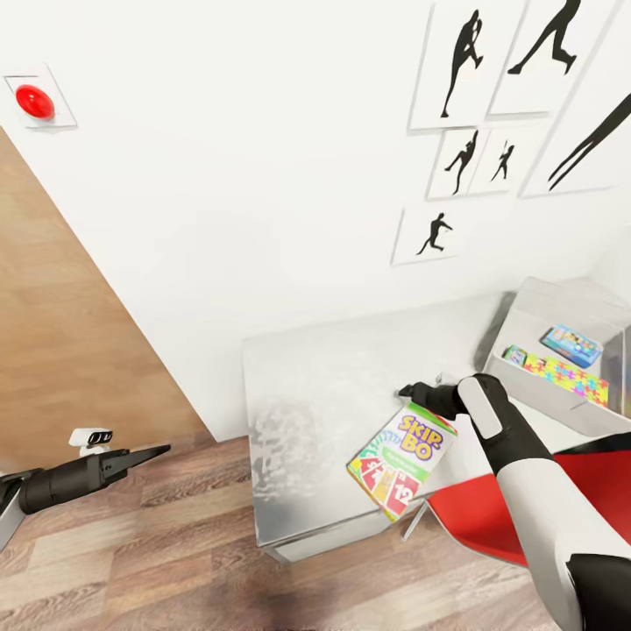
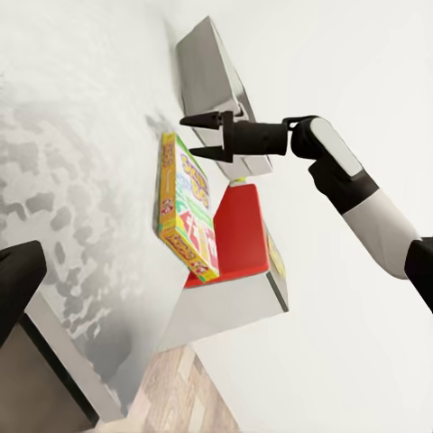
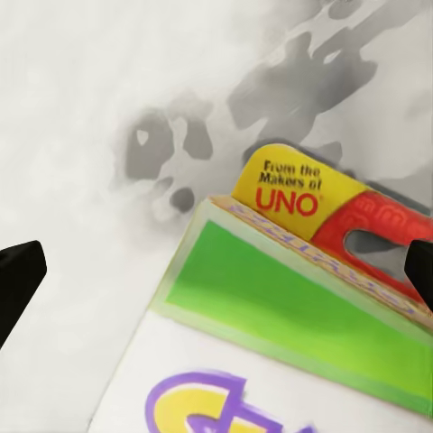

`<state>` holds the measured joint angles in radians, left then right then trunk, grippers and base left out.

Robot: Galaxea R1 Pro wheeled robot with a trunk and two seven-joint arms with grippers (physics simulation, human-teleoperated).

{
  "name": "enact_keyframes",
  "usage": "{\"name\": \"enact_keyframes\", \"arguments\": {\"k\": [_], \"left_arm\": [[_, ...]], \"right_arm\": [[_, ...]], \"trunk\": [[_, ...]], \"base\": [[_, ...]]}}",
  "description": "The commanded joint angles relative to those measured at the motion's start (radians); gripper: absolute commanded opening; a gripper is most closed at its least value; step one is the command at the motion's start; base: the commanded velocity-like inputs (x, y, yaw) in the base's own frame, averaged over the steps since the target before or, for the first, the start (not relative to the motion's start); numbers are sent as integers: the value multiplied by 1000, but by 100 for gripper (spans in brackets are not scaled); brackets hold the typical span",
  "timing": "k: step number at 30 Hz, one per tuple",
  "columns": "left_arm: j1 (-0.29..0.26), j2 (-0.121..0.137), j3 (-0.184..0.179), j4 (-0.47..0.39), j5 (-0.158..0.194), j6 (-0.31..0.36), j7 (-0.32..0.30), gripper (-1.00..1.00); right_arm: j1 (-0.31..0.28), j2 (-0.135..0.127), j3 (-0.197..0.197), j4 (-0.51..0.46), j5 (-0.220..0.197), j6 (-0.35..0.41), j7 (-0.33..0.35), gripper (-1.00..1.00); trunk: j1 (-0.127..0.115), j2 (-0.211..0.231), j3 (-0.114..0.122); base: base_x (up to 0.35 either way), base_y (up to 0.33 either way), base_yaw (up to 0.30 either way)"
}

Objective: Put all the toys in the child's room - the three board games (two on the bed and one on the table), the two jigsaw puzzles on the table, and the tennis ball on the table - inside the toy box on the table in the child's room.

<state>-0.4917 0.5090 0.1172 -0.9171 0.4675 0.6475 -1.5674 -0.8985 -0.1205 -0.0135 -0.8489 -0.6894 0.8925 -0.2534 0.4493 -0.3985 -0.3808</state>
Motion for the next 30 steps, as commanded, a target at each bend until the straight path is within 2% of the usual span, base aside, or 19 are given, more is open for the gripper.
{"name": "enact_keyframes", "arguments": {"k": [1,16,30], "left_arm": [[-1,0,-1,0,0,11,-3,100],[-1,0,-1,0,0,9,-3,100],[-1,0,-1,0,0,9,-3,100]], "right_arm": [[0,0,0,24,-22,2,-9,100],[1,-2,1,24,-22,2,-9,100],[1,-4,1,24,-22,2,-9,100]], "trunk": [[1,-1,-3],[1,-1,-25],[1,-1,-25]], "base": [[0,0,0],[-4,0,0],[-153,0,0]]}}
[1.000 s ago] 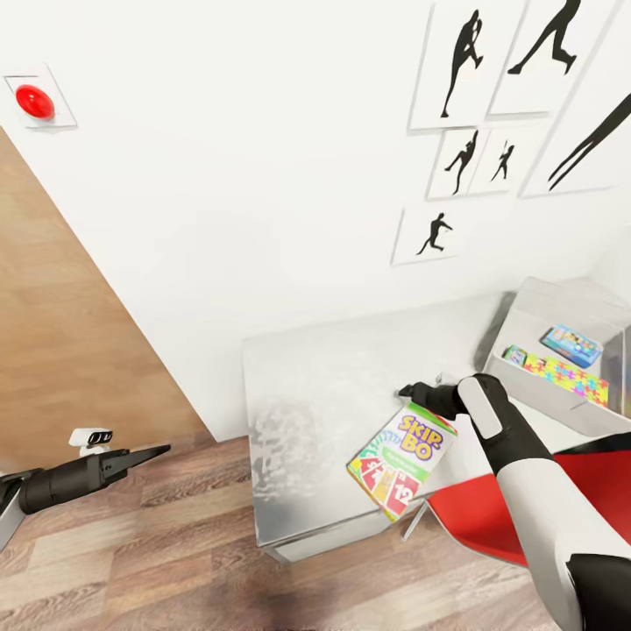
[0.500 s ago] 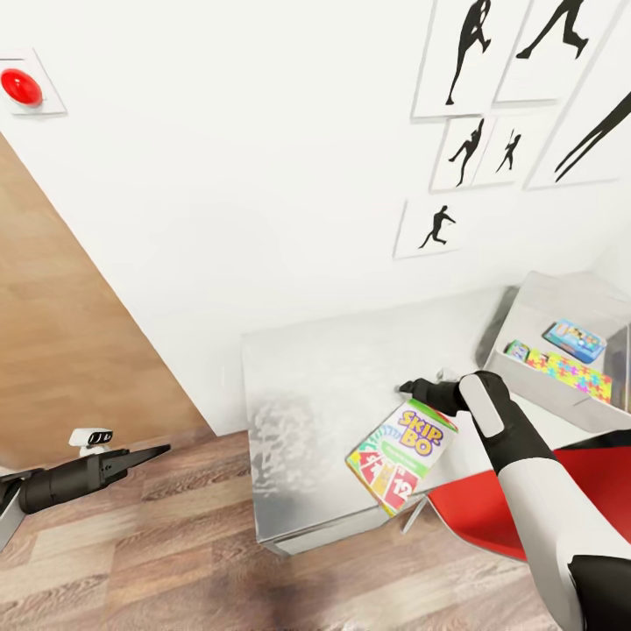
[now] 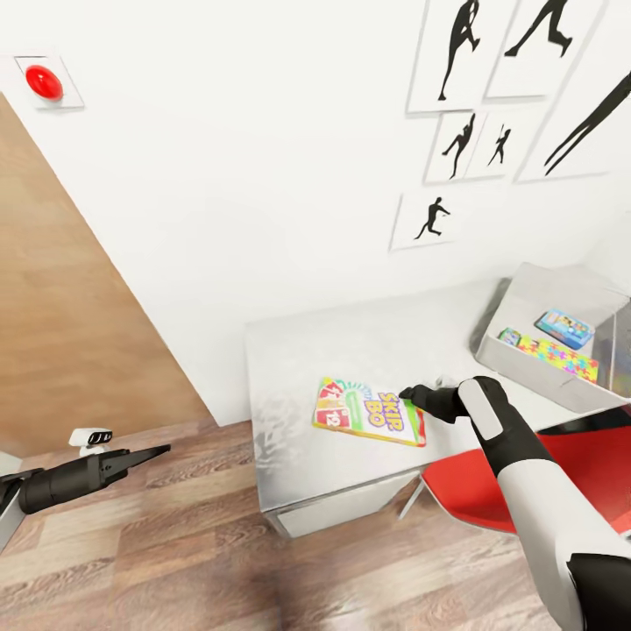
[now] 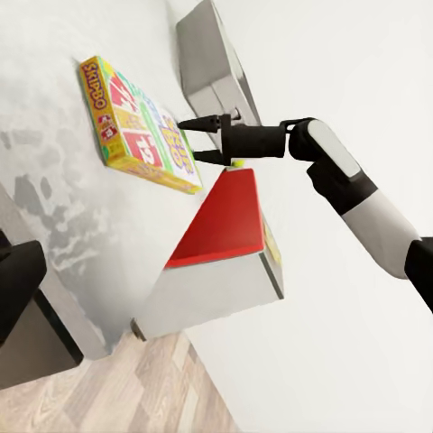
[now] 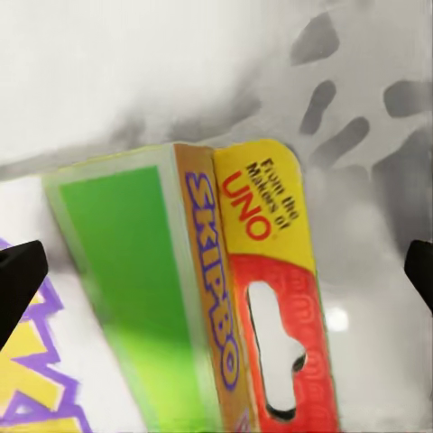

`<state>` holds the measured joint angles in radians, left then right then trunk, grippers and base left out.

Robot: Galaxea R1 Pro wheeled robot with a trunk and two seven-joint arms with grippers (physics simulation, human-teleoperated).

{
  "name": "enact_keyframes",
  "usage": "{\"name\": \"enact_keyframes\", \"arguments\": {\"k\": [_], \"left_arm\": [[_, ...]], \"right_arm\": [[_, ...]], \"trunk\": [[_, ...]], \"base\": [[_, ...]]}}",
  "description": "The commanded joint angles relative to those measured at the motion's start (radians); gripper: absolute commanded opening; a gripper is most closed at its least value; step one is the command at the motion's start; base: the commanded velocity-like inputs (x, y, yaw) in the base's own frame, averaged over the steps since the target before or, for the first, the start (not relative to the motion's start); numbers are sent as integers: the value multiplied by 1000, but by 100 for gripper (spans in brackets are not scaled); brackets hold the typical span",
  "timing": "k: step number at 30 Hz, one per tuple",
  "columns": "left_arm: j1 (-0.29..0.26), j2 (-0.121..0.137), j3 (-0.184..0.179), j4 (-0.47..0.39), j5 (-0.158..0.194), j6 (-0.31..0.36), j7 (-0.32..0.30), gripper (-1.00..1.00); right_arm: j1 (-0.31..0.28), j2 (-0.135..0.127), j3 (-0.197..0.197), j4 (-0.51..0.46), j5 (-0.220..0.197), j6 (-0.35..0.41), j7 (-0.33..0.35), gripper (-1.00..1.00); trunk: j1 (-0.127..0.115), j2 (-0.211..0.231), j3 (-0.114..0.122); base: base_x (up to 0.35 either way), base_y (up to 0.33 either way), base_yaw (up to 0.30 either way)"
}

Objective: Put all the toys in the child's room - the three board games (two on the bed and one on the table), the two jigsaw puzzles on the table, and the tennis ball on the table - inside the toy box on the table in the child's room.

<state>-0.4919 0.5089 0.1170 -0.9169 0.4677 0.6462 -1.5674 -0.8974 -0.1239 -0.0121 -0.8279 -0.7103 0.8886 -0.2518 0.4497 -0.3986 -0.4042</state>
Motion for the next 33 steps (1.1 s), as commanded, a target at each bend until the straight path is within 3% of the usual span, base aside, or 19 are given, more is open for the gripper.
{"name": "enact_keyframes", "arguments": {"k": [1,15,33], "left_arm": [[-1,0,0,0,0,11,-3,100],[-1,0,0,0,0,16,-3,100],[-1,-1,0,0,0,16,-3,100]], "right_arm": [[0,0,0,3,-1,5,-11,100],[0,3,0,4,-1,4,-11,100],[0,6,1,4,-1,-5,-11,100]], "trunk": [[0,-1,-2],[0,-1,-2],[0,-1,-2]], "base": [[-127,0,0],[-23,8,0],[120,175,0]]}}
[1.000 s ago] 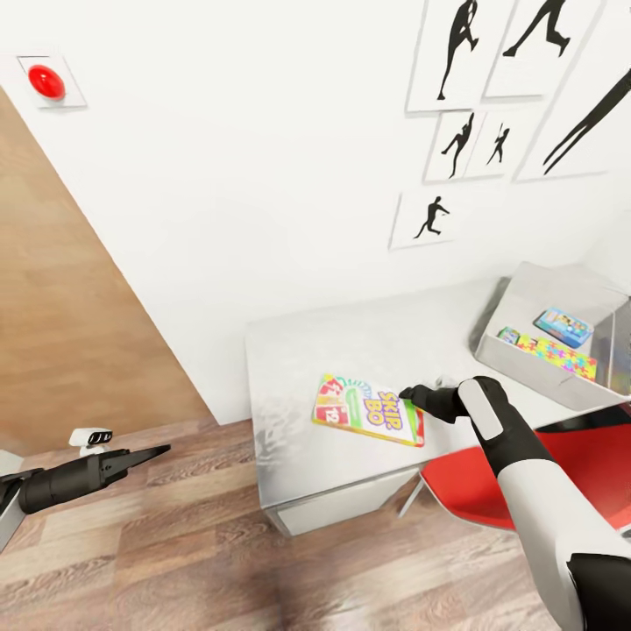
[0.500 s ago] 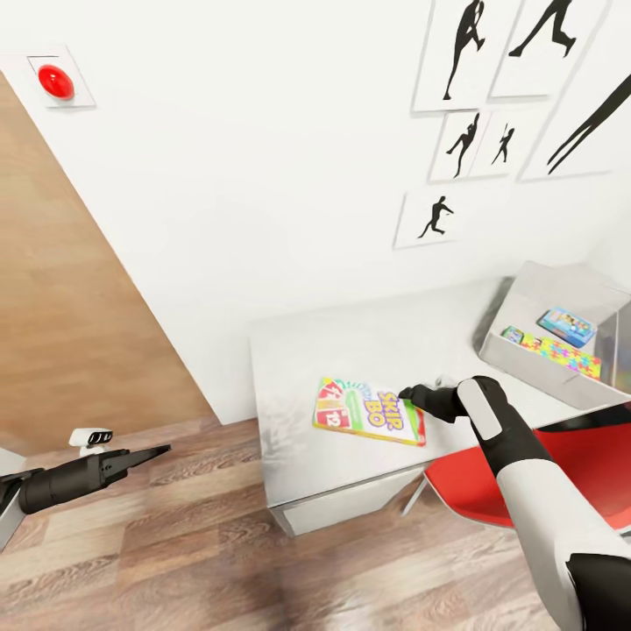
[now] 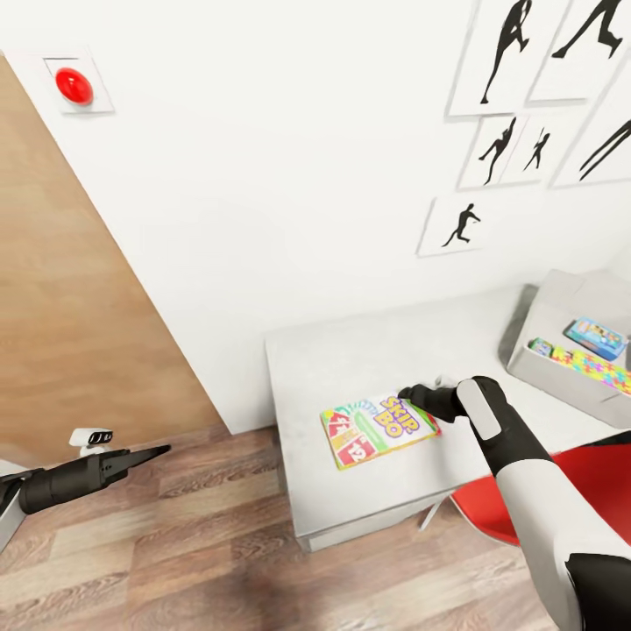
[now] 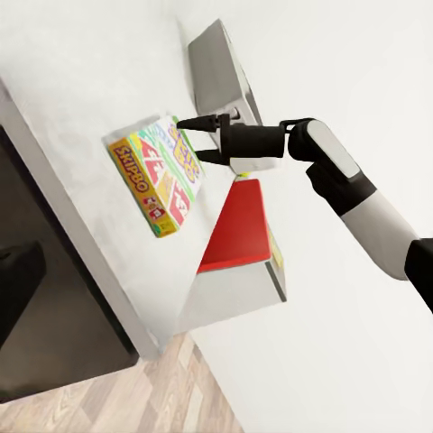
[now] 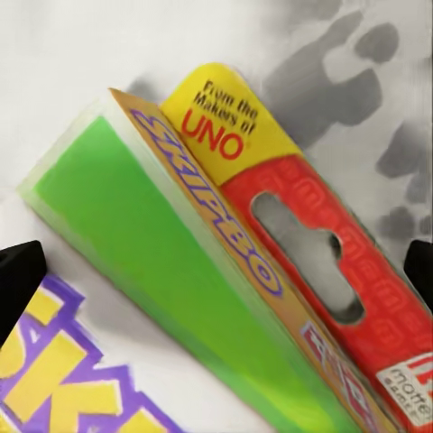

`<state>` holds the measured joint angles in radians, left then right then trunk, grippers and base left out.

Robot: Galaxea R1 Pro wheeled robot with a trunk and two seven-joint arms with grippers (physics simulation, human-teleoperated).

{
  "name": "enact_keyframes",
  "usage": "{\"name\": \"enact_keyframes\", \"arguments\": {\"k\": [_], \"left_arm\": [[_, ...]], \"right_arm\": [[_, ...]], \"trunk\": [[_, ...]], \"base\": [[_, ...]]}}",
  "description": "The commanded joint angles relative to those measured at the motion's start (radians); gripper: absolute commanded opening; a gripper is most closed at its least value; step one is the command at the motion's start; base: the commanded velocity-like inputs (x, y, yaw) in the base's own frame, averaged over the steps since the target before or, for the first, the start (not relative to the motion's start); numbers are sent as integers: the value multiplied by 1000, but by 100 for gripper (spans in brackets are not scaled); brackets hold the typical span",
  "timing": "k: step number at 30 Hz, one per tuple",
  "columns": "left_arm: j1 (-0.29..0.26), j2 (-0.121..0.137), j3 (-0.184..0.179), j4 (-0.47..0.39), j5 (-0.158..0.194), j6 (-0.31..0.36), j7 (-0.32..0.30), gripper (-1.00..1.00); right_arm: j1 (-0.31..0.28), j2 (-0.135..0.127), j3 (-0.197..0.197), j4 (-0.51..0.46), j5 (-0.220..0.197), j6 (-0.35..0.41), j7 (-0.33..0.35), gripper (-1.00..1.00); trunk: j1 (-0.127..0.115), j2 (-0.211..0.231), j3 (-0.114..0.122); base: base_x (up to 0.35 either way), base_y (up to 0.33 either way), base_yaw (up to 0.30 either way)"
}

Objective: Put all the toys in the child's room - the three board games (two on the bed and one on the table), the two jigsaw puzzles on the table, and the tennis ball on the table - inside the toy box on the table in the child's room.

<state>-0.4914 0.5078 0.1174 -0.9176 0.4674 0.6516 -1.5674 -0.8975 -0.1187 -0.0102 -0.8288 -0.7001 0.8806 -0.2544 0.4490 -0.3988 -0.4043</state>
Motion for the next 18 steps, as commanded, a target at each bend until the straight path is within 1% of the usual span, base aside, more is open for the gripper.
{"name": "enact_keyframes", "arguments": {"k": [1,5,11,15,18], "left_arm": [[-1,0,-1,0,0,10,-3,100],[-1,0,-1,0,1,5,-3,100],[-1,0,-1,0,0,10,-3,100],[-1,0,-1,0,-1,11,-3,100],[-1,0,-1,0,-1,13,-3,100]], "right_arm": [[0,1,-1,5,-12,2,-8,100],[0,1,-1,5,-12,2,-8,100],[0,-3,-1,5,-12,2,-8,100],[0,-3,-1,5,-12,1,-8,100],[0,-3,-1,5,-12,1,-8,100]], "trunk": [[1,-1,-2],[1,-1,-2],[1,-1,-2],[1,-1,-2],[1,-1,-2]], "base": [[64,138,0],[25,190,0],[2,48,0],[-137,22,0],[-182,107,0]]}}
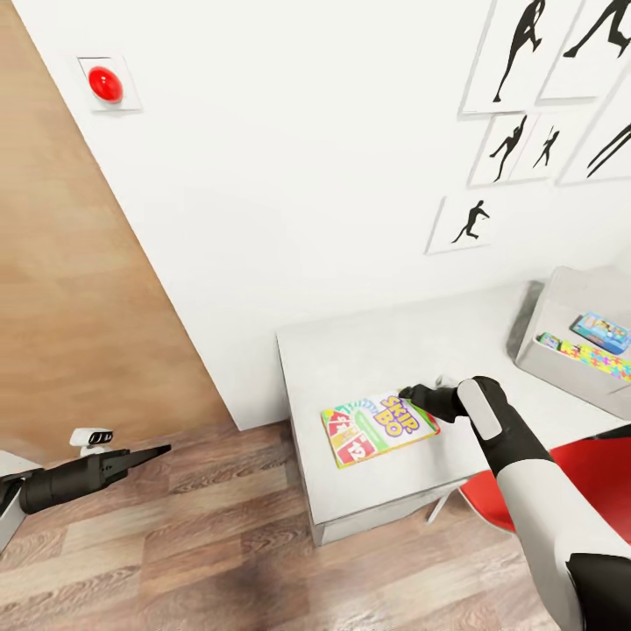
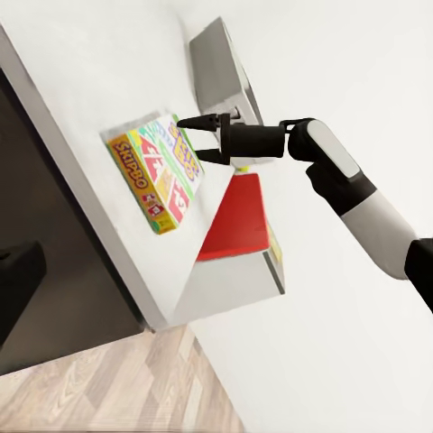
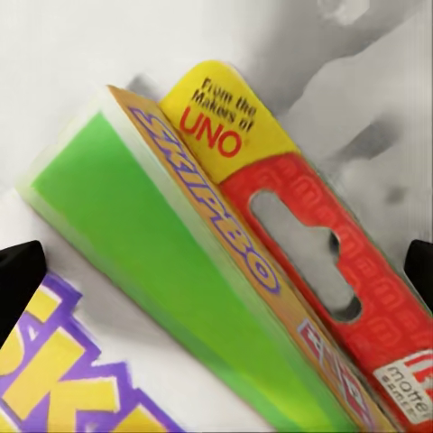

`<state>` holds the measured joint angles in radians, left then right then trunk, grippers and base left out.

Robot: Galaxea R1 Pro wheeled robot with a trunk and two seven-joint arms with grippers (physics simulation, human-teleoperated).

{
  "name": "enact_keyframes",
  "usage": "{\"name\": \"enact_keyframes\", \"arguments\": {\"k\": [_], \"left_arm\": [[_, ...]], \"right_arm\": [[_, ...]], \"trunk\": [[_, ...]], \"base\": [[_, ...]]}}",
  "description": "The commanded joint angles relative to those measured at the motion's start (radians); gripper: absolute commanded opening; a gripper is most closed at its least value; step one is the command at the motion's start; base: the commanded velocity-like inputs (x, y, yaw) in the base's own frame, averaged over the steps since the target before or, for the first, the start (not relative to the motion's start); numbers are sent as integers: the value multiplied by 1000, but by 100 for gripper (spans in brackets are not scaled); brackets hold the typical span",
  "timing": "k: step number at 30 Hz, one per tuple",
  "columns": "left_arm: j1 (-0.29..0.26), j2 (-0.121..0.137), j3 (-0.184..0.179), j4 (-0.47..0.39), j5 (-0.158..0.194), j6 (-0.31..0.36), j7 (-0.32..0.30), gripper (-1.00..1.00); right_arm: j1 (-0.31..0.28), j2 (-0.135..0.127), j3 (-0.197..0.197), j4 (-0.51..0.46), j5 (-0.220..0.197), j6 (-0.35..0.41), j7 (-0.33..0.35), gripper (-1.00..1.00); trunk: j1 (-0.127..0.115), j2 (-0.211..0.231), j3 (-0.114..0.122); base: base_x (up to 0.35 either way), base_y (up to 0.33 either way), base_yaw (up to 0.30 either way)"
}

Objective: Put all the toys in the child's room - the three board games (two on the bed and one on the table), the two jigsaw puzzles on the table, and the tennis ball on the table - inside the toy box on the table in the child's room.

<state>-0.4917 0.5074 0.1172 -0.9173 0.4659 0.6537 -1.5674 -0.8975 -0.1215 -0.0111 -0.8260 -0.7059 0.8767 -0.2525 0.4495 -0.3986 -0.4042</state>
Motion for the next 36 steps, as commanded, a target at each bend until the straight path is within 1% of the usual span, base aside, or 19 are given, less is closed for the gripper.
{"name": "enact_keyframes", "arguments": {"k": [1,19,36], "left_arm": [[-1,0,-1,0,0,11,-3,100],[-1,0,-1,0,1,10,-3,100],[-1,1,-1,0,2,8,-3,100]], "right_arm": [[0,0,0,2,-6,5,-10,100],[0,2,0,2,-6,5,-10,100],[1,3,0,2,-6,5,-10,100]], "trunk": [[1,-1,-2],[1,-1,-2],[1,-1,-2]], "base": [[-88,112,0],[-35,73,0],[-1,170,0]]}}
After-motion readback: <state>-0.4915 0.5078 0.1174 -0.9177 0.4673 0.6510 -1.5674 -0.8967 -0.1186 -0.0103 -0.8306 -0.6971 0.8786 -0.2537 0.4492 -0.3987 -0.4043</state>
